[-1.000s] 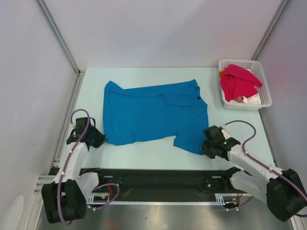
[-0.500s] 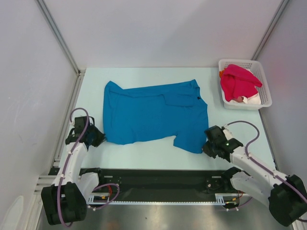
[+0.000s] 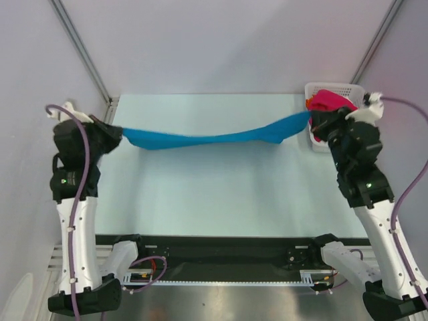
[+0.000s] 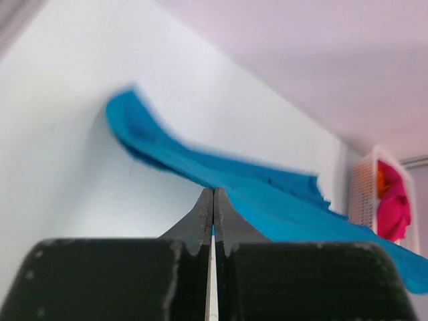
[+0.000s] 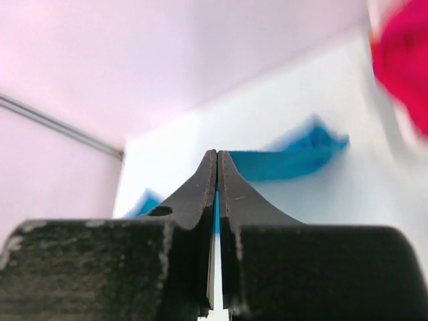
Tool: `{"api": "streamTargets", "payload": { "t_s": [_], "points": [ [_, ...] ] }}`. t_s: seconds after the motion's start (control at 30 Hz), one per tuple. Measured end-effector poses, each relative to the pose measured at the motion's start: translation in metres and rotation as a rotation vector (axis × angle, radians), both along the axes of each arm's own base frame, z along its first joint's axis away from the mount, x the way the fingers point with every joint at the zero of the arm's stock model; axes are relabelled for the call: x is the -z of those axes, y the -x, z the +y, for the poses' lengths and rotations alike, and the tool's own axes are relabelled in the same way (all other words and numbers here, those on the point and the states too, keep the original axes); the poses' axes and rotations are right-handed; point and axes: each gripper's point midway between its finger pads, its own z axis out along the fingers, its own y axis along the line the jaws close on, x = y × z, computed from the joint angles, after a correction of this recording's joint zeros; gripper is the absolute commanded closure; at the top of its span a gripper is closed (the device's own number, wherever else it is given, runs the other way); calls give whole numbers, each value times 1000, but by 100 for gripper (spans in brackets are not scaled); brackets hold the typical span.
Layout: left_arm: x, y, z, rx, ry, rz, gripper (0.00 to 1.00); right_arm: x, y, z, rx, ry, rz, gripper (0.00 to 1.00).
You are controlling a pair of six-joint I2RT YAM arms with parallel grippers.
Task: Fold and stack the t-shirts
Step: Flatten the tshirt out
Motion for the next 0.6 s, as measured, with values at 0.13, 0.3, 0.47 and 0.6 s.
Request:
{"api": "streamTargets", "payload": {
  "t_s": [0.13,0.3,0.47,0.6],
  "points": [
    [-100,2,1,19,-81,-224,100,-97,-3,-3,-7,59,-218,100],
    [-208,37,-4,22,-158,-489,100,-185,39,-10,-28,96,-453,100],
    [-284,102,-14,18,-215,-718,100,-254,111,-23,-44,92,-682,100],
    [-323,160,-19,-10,-248,-883,100,-298,178,-34,-52,85,-878,100]
  ]
}}
